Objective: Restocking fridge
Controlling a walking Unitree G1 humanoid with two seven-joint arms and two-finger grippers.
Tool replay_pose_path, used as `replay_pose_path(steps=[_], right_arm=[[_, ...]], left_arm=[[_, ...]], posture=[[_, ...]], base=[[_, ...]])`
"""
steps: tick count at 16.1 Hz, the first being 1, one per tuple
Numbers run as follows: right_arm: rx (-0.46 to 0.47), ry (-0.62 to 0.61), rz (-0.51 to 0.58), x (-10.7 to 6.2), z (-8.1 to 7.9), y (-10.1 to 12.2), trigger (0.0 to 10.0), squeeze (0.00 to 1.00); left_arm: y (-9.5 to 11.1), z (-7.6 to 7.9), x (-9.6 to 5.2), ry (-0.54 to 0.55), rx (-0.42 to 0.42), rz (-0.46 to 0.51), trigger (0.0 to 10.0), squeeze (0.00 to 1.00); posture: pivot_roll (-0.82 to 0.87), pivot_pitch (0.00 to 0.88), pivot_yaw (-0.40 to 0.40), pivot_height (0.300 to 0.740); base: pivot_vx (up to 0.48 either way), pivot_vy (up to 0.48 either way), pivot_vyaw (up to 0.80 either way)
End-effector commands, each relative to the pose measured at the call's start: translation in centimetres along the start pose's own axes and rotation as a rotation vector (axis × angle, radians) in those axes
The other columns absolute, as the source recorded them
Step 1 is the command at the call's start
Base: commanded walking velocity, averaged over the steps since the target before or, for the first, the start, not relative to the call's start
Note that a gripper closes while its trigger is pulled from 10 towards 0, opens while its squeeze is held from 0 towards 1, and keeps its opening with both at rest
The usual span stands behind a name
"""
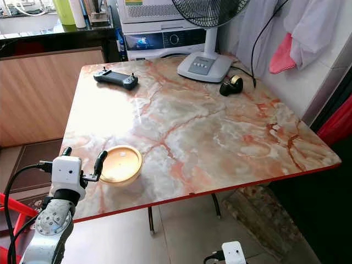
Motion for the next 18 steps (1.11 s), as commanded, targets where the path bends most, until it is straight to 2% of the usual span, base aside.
replay_pose_path(steps=[1,3,4,5,6,12,15,18], right_arm=[[0.007,0.0,0.01,0.0,-0.1,0.2,10.0,0.0],[0.007,0.0,0.01,0.0,-0.1,0.2,10.0,0.0],[0.005,-0.008,0.005,0.0,0.0,0.1,10.0,0.0],[0.001,0.028,0.04,0.2,-1.2,1.1,10.0,0.0],[0.001,0.046,0.057,0.3,-1.7,1.5,10.0,0.0],[-0.002,0.049,0.061,0.3,-1.7,1.6,10.0,0.0],[0.0,0.037,0.057,0.2,-0.6,1.4,10.0,0.0],[0.0,0.034,0.054,0.2,-0.5,1.4,10.0,0.0]], left_arm=[[0.4,-0.2,0.1,-0.003,0.012,0.012,10.0,0.0],[0.4,-0.2,0.1,-0.003,0.012,0.012,10.0,0.0],[0.4,-0.2,0.1,-0.004,0.012,0.012,10.0,0.0],[1.3,1.8,-0.1,-0.144,-0.064,0.052,10.0,0.0],[1.8,2.7,-0.3,-0.205,-0.096,0.07,10.0,0.0],[1.8,2.9,-0.4,-0.229,-0.101,0.069,10.0,0.0],[1.9,2.7,-0.3,-0.235,-0.091,0.069,10.0,0.0],[2.8,2.0,0.5,-0.252,-0.086,0.085,10.0,0.0]], posture=[[0.09,0.025,-0.021,0.74],[0.09,0.025,-0.021,0.74],[0.0,0.0,0.0,0.74],[0.1,0.023,-0.021,0.74],[0.09,0.023,-0.021,0.74],[0.1,0.022,-0.021,0.74],[0.1,0.023,-0.02,0.74],[0.1,0.024,-0.021,0.74]], base=[[0.0,0.0,0.0],[0.0,0.0,0.0],[0.0,0.0,0.0],[0.0,0.0,0.0],[0.0,0.0,0.0],[0.0,0.0,0.0],[0.0,0.0,0.0],[0.0,0.0,0.0]])
Point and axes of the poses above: a point about 5 cm out from each wrist's last joint towards the gripper, its own x axis pointing out of the wrist towards the gripper, its own y axis along the axis of the wrist's last joint, z = x × y, the point moved 3 cm from there along x, pointing out of the wrist towards the gripper, and after that the axes turned 8 degrees about x, right-handed, at the moved point
